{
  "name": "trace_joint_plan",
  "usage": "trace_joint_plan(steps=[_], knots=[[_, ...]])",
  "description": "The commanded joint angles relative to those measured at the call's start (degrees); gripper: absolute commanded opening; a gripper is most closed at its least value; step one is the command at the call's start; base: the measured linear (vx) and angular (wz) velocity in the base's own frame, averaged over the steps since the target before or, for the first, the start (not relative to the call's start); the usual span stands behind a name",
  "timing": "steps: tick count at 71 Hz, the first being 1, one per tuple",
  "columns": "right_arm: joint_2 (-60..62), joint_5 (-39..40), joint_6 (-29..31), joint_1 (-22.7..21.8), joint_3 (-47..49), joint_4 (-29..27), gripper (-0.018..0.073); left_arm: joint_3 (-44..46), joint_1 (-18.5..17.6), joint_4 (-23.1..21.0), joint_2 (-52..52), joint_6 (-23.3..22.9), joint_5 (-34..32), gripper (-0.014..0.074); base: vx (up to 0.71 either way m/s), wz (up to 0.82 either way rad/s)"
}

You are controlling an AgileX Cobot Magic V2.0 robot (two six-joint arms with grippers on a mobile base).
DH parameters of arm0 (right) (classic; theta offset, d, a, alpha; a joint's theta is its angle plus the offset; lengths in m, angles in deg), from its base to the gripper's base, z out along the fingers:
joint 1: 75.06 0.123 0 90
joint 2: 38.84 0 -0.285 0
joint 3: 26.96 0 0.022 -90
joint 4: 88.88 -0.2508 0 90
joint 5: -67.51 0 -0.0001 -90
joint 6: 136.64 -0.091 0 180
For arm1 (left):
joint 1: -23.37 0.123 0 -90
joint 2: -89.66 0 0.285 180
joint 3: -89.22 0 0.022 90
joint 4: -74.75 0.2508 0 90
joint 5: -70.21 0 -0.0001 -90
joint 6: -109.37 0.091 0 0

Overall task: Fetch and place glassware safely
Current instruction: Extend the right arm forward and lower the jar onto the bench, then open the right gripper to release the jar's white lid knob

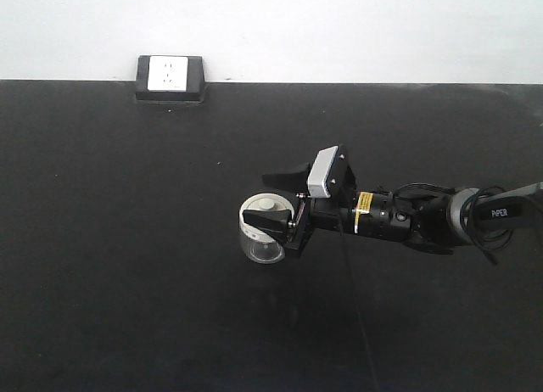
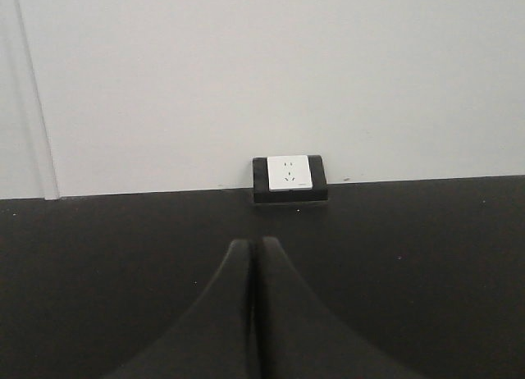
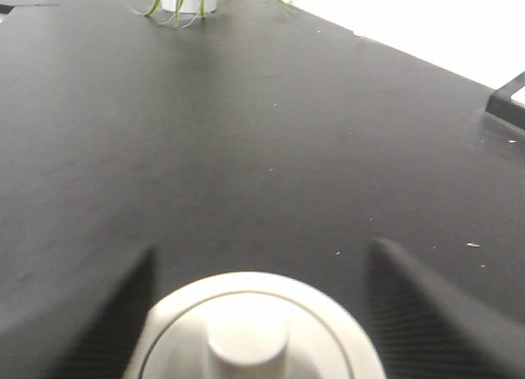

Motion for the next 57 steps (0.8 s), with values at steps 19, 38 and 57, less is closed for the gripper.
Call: trace_joint_plan(steps=[19, 38, 57], knots=[[6.8, 4.0, 0.0, -0.3, 1.4, -3.1, 0.0613, 1.5, -0.1, -0.5, 0.7, -0.4, -3.9, -0.0007, 0.0, 0.0], [14.7, -2.9, -6.8, -0.3, 1.4, -3.0, 0.0496, 1.5, -0.1, -0.5, 0.7, -0.4, -3.9, -0.0007, 0.0, 0.0], [25.4, -13.8, -16.6, -0.3, 1.4, -3.0, 0.0288, 1.5, -0.1, -0.5, 0.7, -0.4, -3.9, -0.0007, 0.0, 0.0]])
